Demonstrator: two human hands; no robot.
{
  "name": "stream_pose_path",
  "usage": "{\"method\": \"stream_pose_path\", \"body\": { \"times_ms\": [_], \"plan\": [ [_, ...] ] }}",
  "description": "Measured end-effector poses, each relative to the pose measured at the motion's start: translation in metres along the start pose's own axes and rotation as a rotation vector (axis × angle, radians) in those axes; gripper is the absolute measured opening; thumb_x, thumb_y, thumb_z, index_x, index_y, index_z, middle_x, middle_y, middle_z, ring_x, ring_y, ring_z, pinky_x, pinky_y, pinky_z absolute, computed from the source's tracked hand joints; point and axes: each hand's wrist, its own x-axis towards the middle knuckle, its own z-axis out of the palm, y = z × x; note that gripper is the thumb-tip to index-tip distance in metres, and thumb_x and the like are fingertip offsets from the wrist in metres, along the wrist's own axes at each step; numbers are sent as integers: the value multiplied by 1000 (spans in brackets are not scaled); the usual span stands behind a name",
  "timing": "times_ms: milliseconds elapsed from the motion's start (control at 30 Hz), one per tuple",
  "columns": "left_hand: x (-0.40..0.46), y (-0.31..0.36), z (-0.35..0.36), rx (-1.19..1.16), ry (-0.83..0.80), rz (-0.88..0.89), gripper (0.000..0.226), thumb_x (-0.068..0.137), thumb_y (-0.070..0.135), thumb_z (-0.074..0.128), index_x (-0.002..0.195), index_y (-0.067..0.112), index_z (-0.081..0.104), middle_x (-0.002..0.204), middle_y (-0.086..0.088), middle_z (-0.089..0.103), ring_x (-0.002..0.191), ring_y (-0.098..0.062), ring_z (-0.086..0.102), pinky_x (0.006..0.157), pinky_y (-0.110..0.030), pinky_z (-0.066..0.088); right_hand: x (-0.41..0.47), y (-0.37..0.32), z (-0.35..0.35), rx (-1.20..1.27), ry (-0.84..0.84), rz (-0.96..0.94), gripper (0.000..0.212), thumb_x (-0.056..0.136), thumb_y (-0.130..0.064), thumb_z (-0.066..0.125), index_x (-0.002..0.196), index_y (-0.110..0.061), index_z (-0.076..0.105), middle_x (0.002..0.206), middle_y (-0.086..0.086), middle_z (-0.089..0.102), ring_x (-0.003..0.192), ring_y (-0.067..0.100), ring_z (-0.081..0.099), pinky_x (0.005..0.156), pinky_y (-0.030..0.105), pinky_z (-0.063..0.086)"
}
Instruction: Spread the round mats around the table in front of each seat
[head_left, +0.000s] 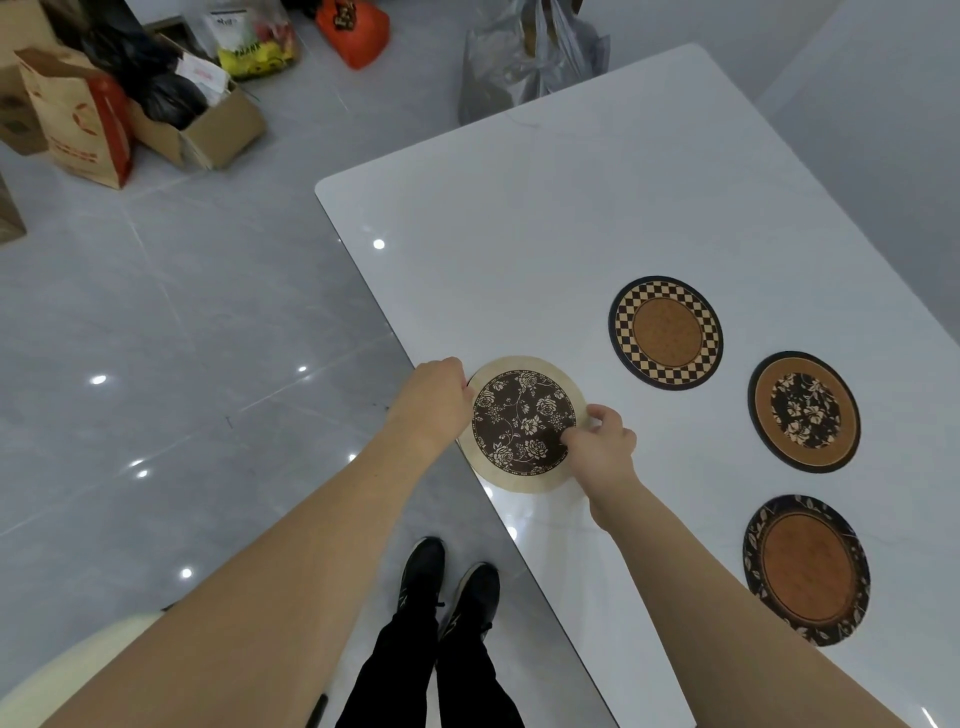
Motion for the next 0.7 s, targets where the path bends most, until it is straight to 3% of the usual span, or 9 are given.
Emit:
{"method": "stream_pose_path", "body": {
  "times_ms": [167, 267, 333, 467, 567, 700],
  "plan": [
    [1, 0, 2, 31, -13, -27, 19, 93, 21, 48, 81, 6, 52, 92, -15, 65, 83, -32, 58, 62, -33, 41, -1, 0, 0, 34, 14, 34, 50, 86, -16, 48, 134, -26, 38, 134, 6, 31, 118, 33, 43, 97, 45, 42],
    [-8, 1, -7, 28, 27, -84, 24, 96, 25, 46, 95, 3, 56, 102, -16, 62, 86, -31, 55, 66, -34, 41, -12, -6, -4, -91, 30, -3, 56, 86, -19, 48, 140, -19, 34, 139, 10, 32, 122, 34, 40, 100, 45, 38],
    [-21, 0, -22, 37, 88, -112, 30, 99, 27, 41, 107, 1, 53, 110, -18, 59, 99, -35, 56, 77, -39, 43, -25, -16, -6, -250, 62, -161, 59, 86, -17, 49, 142, -11, 31, 143, 15, 34, 130, 35, 33, 109, 47, 30],
    [-50, -4, -74, 105, 224, -87, 34, 101, 28, 37, 122, 3, 47, 125, -17, 53, 111, -35, 54, 84, -41, 45, -61, -55, -6, -475, 12, -634, 59, 88, -10, 47, 143, -2, 29, 146, 16, 35, 138, 30, 24, 116, 37, 18],
    [-75, -14, -124, 110, 349, -82, 41, 101, 26, 37, 136, 5, 41, 142, -15, 43, 127, -34, 43, 101, -40, 38, -94, -98, 0, -584, -86, -886, 60, 91, -12, 44, 146, -3, 22, 152, 14, 27, 143, 28, 17, 119, 38, 13],
    [-111, -36, -192, 236, 557, -74, 46, 99, 17, 42, 142, 3, 35, 148, -16, 38, 133, -34, 36, 114, -40, 26, -146, -157, 14, -665, -111, -1154, 61, 91, -11, 44, 147, -3, 20, 155, 14, 24, 144, 28, 15, 120, 36, 10]
  ]
}}
